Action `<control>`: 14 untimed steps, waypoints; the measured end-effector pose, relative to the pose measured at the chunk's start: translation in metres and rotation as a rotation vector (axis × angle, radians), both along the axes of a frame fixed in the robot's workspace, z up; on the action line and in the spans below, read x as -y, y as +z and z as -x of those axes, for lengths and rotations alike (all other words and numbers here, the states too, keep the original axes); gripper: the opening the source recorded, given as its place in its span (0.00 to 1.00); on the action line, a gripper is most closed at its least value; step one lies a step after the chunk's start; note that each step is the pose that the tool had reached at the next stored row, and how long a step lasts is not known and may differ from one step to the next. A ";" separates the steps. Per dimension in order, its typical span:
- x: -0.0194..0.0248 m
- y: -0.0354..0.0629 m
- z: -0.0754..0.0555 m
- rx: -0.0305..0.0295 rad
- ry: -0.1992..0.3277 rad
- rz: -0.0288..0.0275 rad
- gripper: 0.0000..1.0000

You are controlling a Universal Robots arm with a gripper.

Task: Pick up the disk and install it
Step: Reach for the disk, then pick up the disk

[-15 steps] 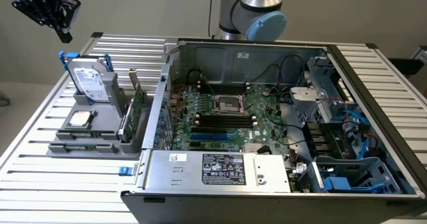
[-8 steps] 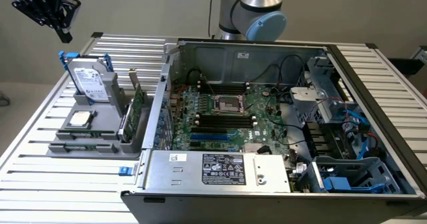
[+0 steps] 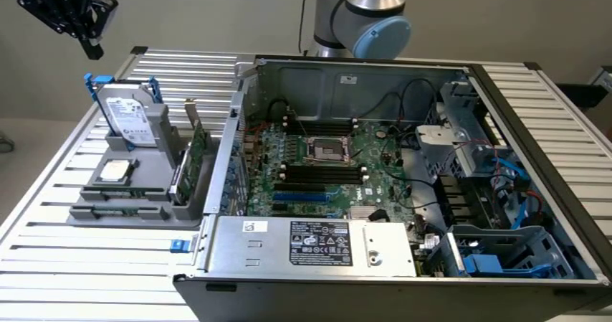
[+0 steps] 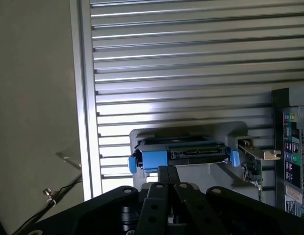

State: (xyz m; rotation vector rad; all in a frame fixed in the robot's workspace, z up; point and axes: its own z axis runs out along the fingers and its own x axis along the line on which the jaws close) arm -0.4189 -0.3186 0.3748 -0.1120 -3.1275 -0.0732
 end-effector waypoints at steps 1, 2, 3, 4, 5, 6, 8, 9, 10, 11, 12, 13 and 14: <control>0.0000 0.0000 0.000 -0.0001 0.000 0.0000 0.11; 0.0000 0.0000 0.000 0.0000 0.000 -0.0001 0.11; 0.0000 0.0000 0.000 0.0000 0.000 0.0000 0.11; 0.0000 0.0000 0.000 0.0000 0.000 -0.0001 0.11; 0.0000 0.0000 0.000 0.0000 0.000 -0.0001 0.11; 0.0000 0.0000 0.000 0.0000 0.000 -0.0001 0.11; 0.0000 0.0000 0.000 0.0000 0.000 -0.0001 0.11; 0.0000 0.0000 0.000 0.0000 0.000 -0.0001 0.11; 0.0000 0.0000 0.000 -0.0001 0.000 0.0000 0.11; 0.0000 0.0000 0.000 0.0000 0.000 0.0000 0.11; 0.0000 0.0000 0.000 0.0000 0.000 0.0000 0.11; 0.0000 0.0000 0.000 0.0000 0.000 0.0000 0.11; 0.0000 0.0000 0.000 0.0000 0.000 -0.0001 0.11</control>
